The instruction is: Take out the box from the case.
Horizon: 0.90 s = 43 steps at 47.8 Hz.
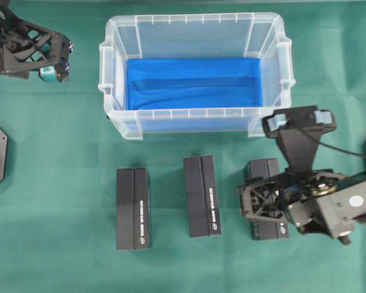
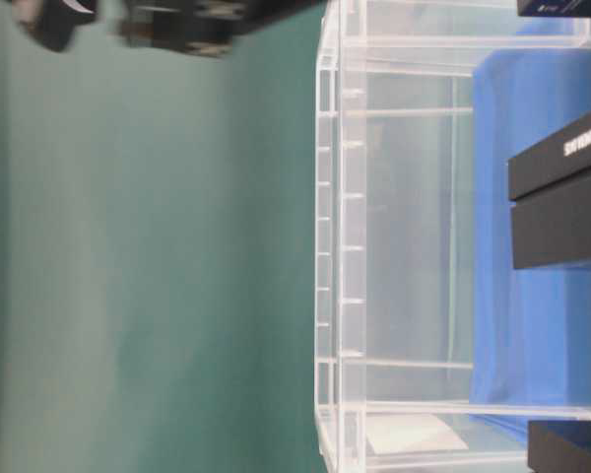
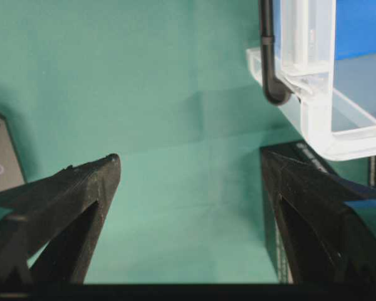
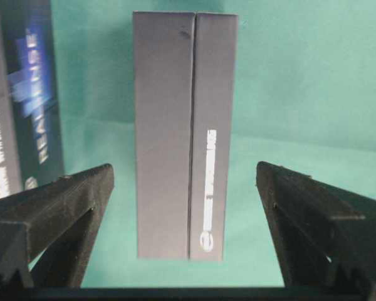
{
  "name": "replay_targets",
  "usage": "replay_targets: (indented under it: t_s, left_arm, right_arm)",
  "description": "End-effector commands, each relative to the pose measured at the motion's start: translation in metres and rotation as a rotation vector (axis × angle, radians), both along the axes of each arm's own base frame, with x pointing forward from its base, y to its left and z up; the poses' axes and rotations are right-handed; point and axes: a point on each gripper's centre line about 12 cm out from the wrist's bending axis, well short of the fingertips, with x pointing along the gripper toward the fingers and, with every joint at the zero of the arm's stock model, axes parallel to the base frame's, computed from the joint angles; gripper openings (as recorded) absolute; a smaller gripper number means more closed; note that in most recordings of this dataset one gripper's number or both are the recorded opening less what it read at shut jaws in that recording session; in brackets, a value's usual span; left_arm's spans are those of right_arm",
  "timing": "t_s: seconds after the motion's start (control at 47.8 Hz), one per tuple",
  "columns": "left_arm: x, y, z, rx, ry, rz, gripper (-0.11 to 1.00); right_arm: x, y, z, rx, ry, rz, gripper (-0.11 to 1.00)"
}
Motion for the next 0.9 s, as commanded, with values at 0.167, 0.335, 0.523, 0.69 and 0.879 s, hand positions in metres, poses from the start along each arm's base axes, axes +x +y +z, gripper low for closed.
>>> replay_targets:
  t_s: [0.167, 0.335, 0.523, 0.69, 0.879]
  left_arm:
    - [0.001, 0.000, 0.008, 0.015, -0.037, 0.001, 0.96]
    - [0.001, 0.000, 0.008, 0.014, -0.038, 0.004, 0.96]
    - [0.001, 0.000, 0.007, 0.014, -0.036, 0.005, 0.96]
    - [0.001, 0.000, 0.007, 0.014, -0.036, 0.005, 0.96]
    - [0.001, 0.000, 0.007, 0.012, -0.037, 0.006, 0.96]
  right_arm:
    - [-0.008, -0.007, 0.066, -0.006, -0.079, -0.002, 0.91]
    - [-0.013, -0.009, 0.088, -0.008, -0.083, 0.012, 0.91]
    - [-0.012, -0.012, 0.088, -0.011, -0.076, 0.014, 0.91]
    - [-0.023, -0.014, 0.087, -0.001, -0.067, 0.011, 0.91]
    - [-0.044, -0.016, 0.086, 0.014, -0.067, 0.006, 0.91]
